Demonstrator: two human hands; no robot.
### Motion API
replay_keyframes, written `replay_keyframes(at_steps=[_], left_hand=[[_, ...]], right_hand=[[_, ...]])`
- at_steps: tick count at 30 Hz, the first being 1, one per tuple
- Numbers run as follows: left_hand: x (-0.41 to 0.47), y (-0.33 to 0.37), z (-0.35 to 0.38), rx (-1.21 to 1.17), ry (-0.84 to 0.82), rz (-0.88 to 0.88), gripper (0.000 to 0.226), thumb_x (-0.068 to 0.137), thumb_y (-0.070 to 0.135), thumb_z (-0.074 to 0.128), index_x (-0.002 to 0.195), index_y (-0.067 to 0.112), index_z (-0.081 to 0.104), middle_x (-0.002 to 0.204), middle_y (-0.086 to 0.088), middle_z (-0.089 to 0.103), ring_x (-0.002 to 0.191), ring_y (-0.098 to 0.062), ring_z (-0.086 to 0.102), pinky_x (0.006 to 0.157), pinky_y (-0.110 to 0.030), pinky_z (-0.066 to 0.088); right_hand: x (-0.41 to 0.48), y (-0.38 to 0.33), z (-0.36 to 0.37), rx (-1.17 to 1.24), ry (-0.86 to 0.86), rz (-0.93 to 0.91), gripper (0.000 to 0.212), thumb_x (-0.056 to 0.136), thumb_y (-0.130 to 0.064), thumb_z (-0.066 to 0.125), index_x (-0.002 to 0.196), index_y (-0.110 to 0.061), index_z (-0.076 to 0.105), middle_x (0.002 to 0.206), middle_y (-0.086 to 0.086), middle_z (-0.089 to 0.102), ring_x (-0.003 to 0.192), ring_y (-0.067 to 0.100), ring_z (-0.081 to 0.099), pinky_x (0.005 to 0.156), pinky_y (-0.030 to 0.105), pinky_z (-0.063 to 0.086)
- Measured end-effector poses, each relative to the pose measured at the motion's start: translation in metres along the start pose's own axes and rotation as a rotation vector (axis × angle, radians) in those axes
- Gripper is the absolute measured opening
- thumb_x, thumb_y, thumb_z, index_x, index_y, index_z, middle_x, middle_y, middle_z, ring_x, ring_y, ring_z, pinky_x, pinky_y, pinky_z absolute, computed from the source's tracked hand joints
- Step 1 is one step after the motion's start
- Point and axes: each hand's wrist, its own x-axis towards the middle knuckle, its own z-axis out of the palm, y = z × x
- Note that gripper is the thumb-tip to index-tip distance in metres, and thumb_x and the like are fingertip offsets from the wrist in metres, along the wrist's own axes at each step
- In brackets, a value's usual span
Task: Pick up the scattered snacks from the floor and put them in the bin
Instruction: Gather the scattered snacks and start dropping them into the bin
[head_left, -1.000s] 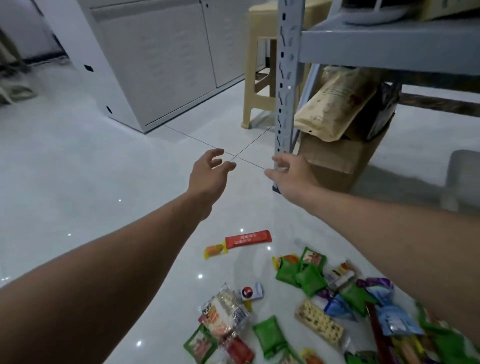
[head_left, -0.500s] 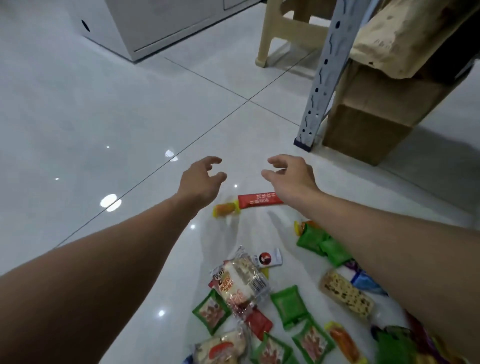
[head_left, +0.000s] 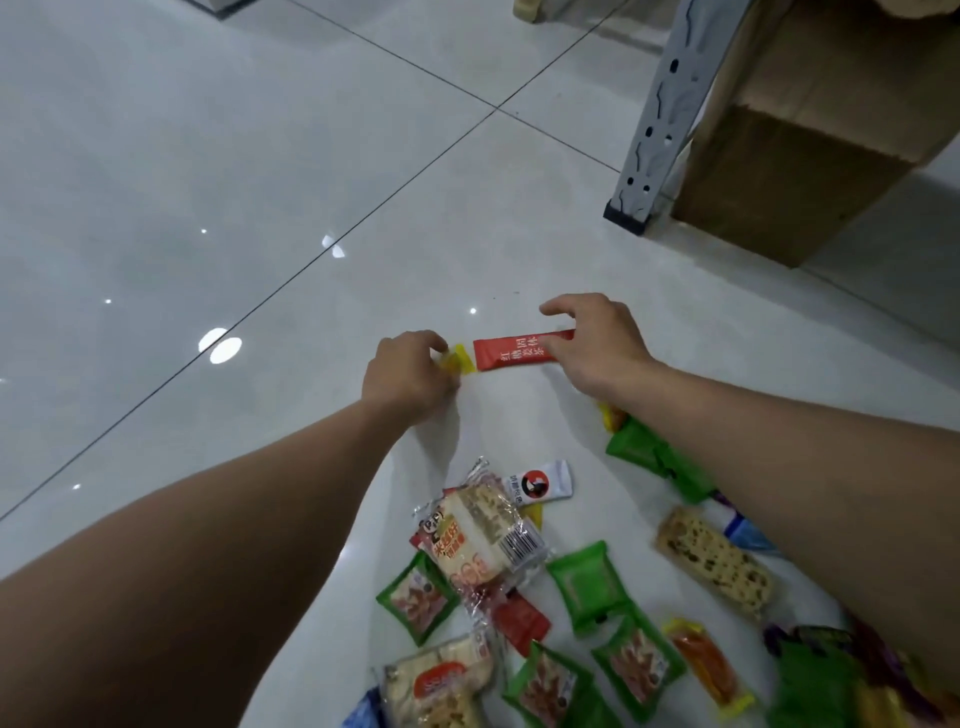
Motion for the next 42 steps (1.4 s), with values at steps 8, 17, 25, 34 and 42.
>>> replay_keyframes(at_steps=[8, 17, 25, 34, 42], left_hand=[[-0.005, -0.005, -0.003, -0.055, -0.002, -0.008, 0.03, 0.078, 0.022, 0.076, 0.104, 0.01, 0.067, 0.1, -0.008, 0.064, 0.089, -0.023, 0.058, 0.072, -0.028, 0.047], [-0.022, 0.003, -0.015, -0.279, 0.015, -0.036, 0.019, 0.085, 0.014, 0.07, 0.103, 0.012, 0.064, 0.095, -0.009, 0.068, 0.086, -0.025, 0.061, 0.071, -0.028, 0.047], [-0.044, 0.035, -0.031, -0.395, 0.082, 0.006, 0.02, 0.085, 0.011, 0.069, 0.105, 0.011, 0.065, 0.097, -0.012, 0.067, 0.086, -0.026, 0.062, 0.063, -0.026, 0.045], [-0.075, 0.093, -0.048, -0.507, 0.09, 0.14, 0.021, 0.085, 0.007, 0.068, 0.106, 0.008, 0.065, 0.085, -0.009, 0.069, 0.074, -0.021, 0.064, 0.051, -0.021, 0.045], [-0.095, 0.154, -0.04, -0.625, 0.096, 0.253, 0.017, 0.085, 0.011, 0.07, 0.101, 0.012, 0.065, 0.085, -0.008, 0.069, 0.074, -0.018, 0.066, 0.056, -0.022, 0.049]], right_hand=[[-0.004, 0.01, 0.023, -0.29, -0.093, -0.118, 0.03, 0.092, -0.021, 0.06, 0.122, -0.02, 0.059, 0.116, 0.005, 0.058, 0.112, 0.026, 0.047, 0.093, 0.037, 0.035], [-0.016, 0.003, 0.025, 0.024, -0.083, 0.075, 0.019, 0.089, -0.018, 0.065, 0.106, -0.013, 0.069, 0.103, 0.008, 0.067, 0.089, 0.024, 0.06, 0.075, 0.029, 0.047], [-0.033, -0.008, -0.012, 0.459, 0.042, 0.231, 0.016, 0.089, -0.021, 0.068, 0.103, -0.013, 0.071, 0.083, -0.005, 0.062, 0.067, 0.004, 0.056, 0.05, 0.016, 0.041], [-0.057, -0.011, -0.074, 0.489, 0.149, 0.229, 0.022, 0.084, -0.019, 0.074, 0.104, -0.012, 0.071, 0.095, 0.002, 0.069, 0.073, 0.012, 0.064, 0.062, 0.025, 0.054], [-0.079, -0.002, -0.12, 0.604, 0.292, 0.227, 0.01, 0.082, -0.016, 0.076, 0.092, -0.016, 0.073, 0.086, 0.001, 0.068, 0.069, 0.01, 0.064, 0.06, 0.025, 0.053]])
